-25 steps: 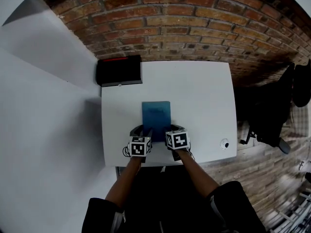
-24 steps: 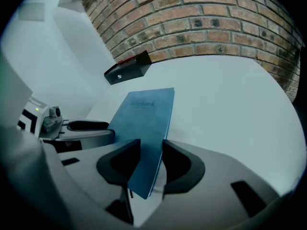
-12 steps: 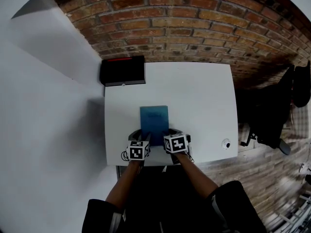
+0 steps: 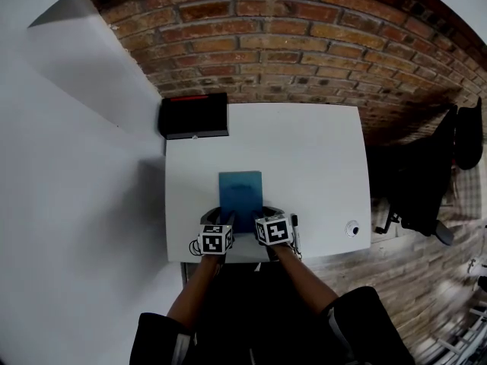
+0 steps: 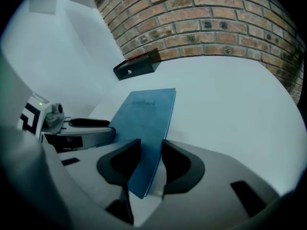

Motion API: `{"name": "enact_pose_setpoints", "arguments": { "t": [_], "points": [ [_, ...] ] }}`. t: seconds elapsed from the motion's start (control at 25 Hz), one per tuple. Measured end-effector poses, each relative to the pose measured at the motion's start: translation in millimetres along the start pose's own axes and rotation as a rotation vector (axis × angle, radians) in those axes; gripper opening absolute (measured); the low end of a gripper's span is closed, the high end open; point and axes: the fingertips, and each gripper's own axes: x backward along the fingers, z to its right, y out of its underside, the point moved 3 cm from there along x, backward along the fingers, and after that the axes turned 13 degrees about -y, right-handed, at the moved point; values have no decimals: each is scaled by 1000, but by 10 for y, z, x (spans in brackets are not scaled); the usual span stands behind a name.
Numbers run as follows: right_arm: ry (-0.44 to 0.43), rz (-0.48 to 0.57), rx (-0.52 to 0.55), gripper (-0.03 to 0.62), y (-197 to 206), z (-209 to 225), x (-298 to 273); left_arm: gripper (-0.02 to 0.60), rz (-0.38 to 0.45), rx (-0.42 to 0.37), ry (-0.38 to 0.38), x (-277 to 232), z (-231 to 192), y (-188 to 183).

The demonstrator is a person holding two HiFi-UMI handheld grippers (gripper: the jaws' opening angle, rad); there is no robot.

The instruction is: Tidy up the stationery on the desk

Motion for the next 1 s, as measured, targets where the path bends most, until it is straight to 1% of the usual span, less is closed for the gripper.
{"name": "enact_pose_setpoints", "arguments": {
  "t": [0.16, 0.24, 0.36, 0.44, 0.56, 0.68, 0.8, 1.0],
  "points": [
    [21, 18, 26, 155, -3, -9, 34, 215, -5, -10, -2, 12, -6, 5],
    [35, 46, 49, 124, -38, -15, 104, 215, 10, -17, -2, 48, -6, -24],
    [41, 119, 75, 100, -125, -37, 270, 215, 74, -36, -8, 158, 21, -127],
    [41, 184, 93, 54, -182, -63, 408, 210, 128, -49, -8, 252, 59, -211],
    [53, 257, 133, 26, -268, -92, 593, 162, 195, -50, 14, 341, 122, -361],
    [89, 292, 148, 21, -263, -77, 789, 108, 217, -53, 21, 392, 176, -424],
    [101, 326, 143, 21, -222, -82, 978, 49, 243, -70, 28, 490, 248, -465],
    [87, 398, 142, 21, -156, -75, 1259, 31, 271, -72, 50, 610, 449, -467]
  ]
}}
